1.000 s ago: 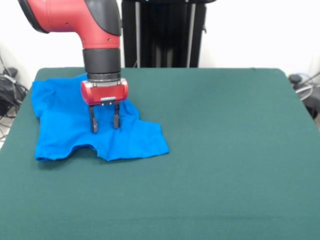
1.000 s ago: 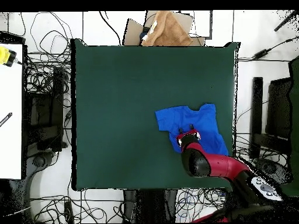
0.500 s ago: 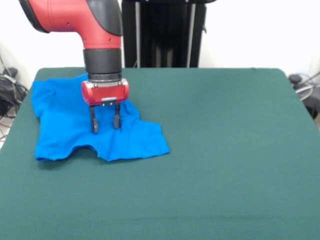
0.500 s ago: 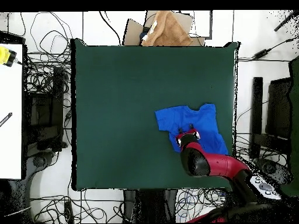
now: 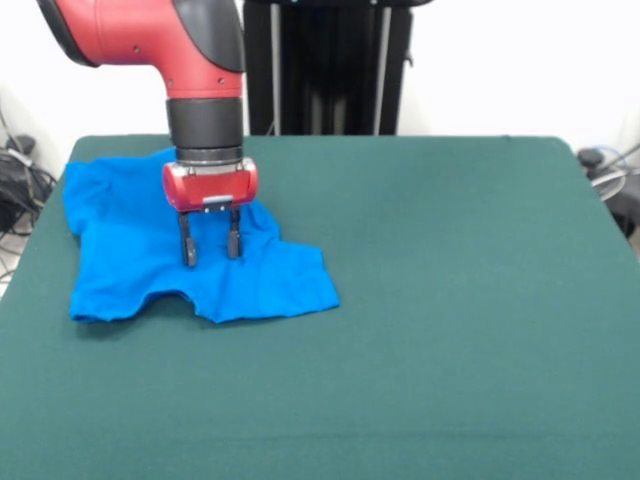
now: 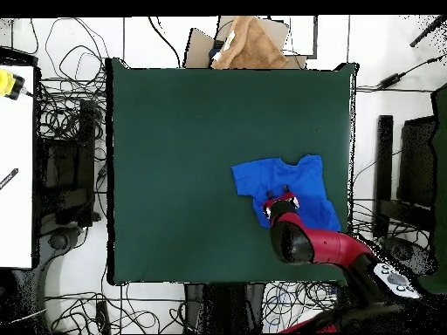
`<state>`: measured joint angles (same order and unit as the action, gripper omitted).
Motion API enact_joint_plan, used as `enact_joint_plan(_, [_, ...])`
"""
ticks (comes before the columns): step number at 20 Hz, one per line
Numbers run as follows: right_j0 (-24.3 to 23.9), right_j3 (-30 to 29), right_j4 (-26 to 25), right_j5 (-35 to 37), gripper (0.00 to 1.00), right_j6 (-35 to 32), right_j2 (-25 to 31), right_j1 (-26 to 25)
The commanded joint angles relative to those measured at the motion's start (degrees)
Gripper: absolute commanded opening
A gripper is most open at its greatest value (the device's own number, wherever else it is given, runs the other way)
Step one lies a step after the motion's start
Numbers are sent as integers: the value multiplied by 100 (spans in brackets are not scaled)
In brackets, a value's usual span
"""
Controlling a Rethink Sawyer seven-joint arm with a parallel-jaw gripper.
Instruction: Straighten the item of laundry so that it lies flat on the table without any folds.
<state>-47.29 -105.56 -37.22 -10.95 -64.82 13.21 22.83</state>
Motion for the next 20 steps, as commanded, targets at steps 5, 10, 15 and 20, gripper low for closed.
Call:
enact_joint_plan(5, [187,383,-243,428,100,-754,551,-1174])
enact_joint_plan(10, [100,418,-270,533,100,-690,641,-1207])
enact_joint_plan(15, [16,482,-306,684,100,-605,780,-1311])
enact_joint_plan(20, [-69,509,-327,832,100,-517,919,-1391])
